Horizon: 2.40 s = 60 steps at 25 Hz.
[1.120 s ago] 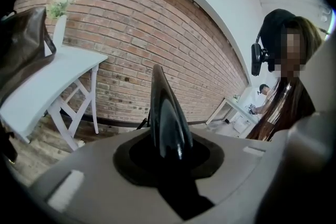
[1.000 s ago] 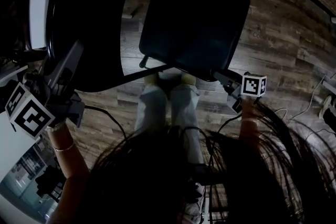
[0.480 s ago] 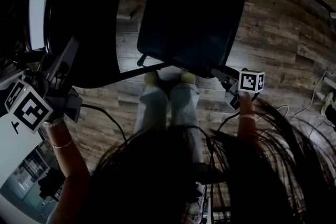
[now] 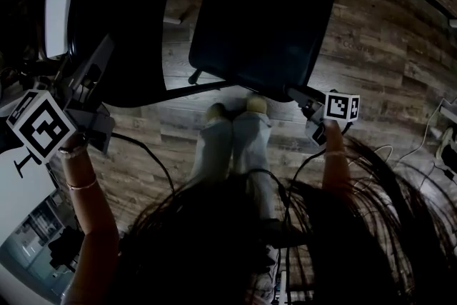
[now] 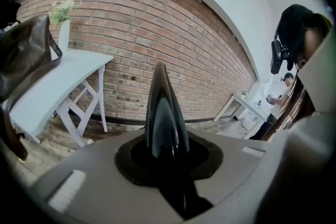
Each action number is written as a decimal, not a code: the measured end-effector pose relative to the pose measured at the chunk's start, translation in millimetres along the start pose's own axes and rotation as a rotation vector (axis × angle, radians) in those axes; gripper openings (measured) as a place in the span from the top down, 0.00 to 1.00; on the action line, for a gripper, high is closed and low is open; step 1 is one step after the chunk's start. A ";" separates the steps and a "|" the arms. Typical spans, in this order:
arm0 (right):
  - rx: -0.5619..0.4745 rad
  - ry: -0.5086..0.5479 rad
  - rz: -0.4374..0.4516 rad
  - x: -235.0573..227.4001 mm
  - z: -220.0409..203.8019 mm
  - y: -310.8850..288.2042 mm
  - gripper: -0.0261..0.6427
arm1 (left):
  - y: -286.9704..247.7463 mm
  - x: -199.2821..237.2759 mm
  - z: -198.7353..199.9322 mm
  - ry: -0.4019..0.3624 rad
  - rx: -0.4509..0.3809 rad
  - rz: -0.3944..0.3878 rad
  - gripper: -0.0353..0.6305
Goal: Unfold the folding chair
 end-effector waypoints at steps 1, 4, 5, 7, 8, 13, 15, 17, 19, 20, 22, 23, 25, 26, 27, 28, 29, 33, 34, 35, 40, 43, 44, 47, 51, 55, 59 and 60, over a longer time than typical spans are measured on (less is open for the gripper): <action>0.000 0.000 -0.002 -0.8 -0.9 -0.3 0.61 | 0.2 1.0 -0.8 -0.004 0.003 0.004 0.83; -0.005 -0.005 -0.015 -4.7 -4.4 0.0 0.61 | -0.5 4.0 -4.4 -0.010 0.010 0.004 0.83; -0.008 -0.003 -0.015 -5.3 -4.9 -0.3 0.61 | -1.1 4.2 -5.7 -0.005 0.013 -0.003 0.83; -0.014 0.000 -0.018 -6.3 -4.8 -1.2 0.61 | -2.5 3.3 -7.3 0.015 0.016 -0.030 0.83; -0.017 -0.004 -0.024 -7.1 -4.9 -1.5 0.60 | -2.9 3.6 -7.5 0.021 0.016 -0.039 0.83; -0.040 -0.008 -0.039 -10.6 -6.8 0.3 0.59 | -5.9 3.1 -9.8 0.017 0.017 -0.057 0.83; -0.060 -0.024 -0.052 -11.8 -5.9 0.6 0.59 | -8.2 1.7 -8.8 0.019 0.016 -0.072 0.83; -0.062 -0.025 -0.058 -13.9 -6.2 -0.4 0.59 | -9.8 4.3 -10.1 0.023 0.019 -0.071 0.83; -0.062 -0.032 -0.067 -17.0 -8.2 -0.5 0.58 | -11.3 8.0 -12.9 0.021 0.029 -0.069 0.83; -0.066 -0.037 -0.072 -18.3 -9.2 -0.3 0.58 | -12.1 9.6 -14.0 0.018 0.033 -0.069 0.83; -0.076 -0.036 -0.068 -20.3 -10.1 -0.4 0.58 | -13.7 12.2 -15.9 0.013 0.041 -0.069 0.83; -0.080 -0.034 -0.063 -21.3 -10.1 -1.0 0.58 | -14.6 13.4 -16.8 0.008 0.046 -0.069 0.83; -0.085 -0.035 -0.061 -23.5 -10.8 -2.2 0.58 | -16.2 16.1 -18.3 0.000 0.055 -0.067 0.83; -0.087 -0.038 -0.063 -24.6 -11.4 -2.6 0.58 | -16.8 17.3 -19.3 -0.003 0.059 -0.066 0.83; -0.087 -0.040 -0.064 -25.6 -12.1 -2.7 0.58 | -17.3 18.1 -20.3 -0.003 0.063 -0.065 0.83; -0.087 -0.041 -0.064 -26.6 -12.5 -2.4 0.58 | -17.9 18.4 -21.2 -0.004 0.067 -0.065 0.83; -0.087 -0.042 -0.064 -27.6 -12.6 -1.9 0.58 | -18.6 18.1 -21.8 -0.003 0.069 -0.068 0.83; -0.098 -0.047 -0.068 -29.9 -13.7 -0.1 0.58 | -20.7 18.6 -23.5 -0.006 0.082 -0.071 0.83; -0.100 -0.049 -0.070 -30.5 -14.5 -0.2 0.58 | -20.6 19.5 -24.0 -0.007 0.084 -0.070 0.83; -0.101 -0.051 -0.071 -31.2 -15.1 -0.4 0.58 | -20.6 20.4 -24.6 -0.007 0.087 -0.070 0.83; -0.102 -0.054 -0.073 -32.6 -16.0 -0.4 0.57 | -21.7 22.6 -25.4 0.004 0.100 -0.082 0.83; -0.104 -0.066 -0.079 -34.9 -17.7 -0.9 0.57 | -22.6 25.8 -26.2 0.010 0.108 -0.087 0.83; -0.105 -0.070 -0.082 -35.8 -18.4 -1.0 0.57 | -22.8 27.1 -26.7 0.014 0.111 -0.089 0.83; -0.108 -0.077 -0.086 -38.2 -19.5 -0.8 0.57 | -23.9 29.1 -27.6 0.021 0.118 -0.095 0.83; -0.112 -0.089 -0.095 -42.1 -21.9 0.7 0.57 | -26.4 31.1 -30.3 0.029 0.132 -0.106 0.83; -0.115 -0.103 -0.101 -45.7 -24.6 0.3 0.56 | -28.2 35.0 -33.4 0.028 0.149 -0.108 0.83; -0.109 -0.119 -0.110 -50.1 -27.1 0.8 0.56 | -30.3 37.7 -35.7 0.028 0.165 -0.117 0.83; -0.109 -0.123 -0.112 -51.4 -27.6 1.2 0.56 | -30.9 38.3 -36.4 0.028 0.171 -0.118 0.83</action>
Point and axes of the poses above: the fingertips, and each gripper's own axes: y backward along the fingers, x to its left, z out of its top, the point moved 2 cm from there along y, backward along the fingers, and after that the axes turned 12 degrees about z, right-handed, at the moved point
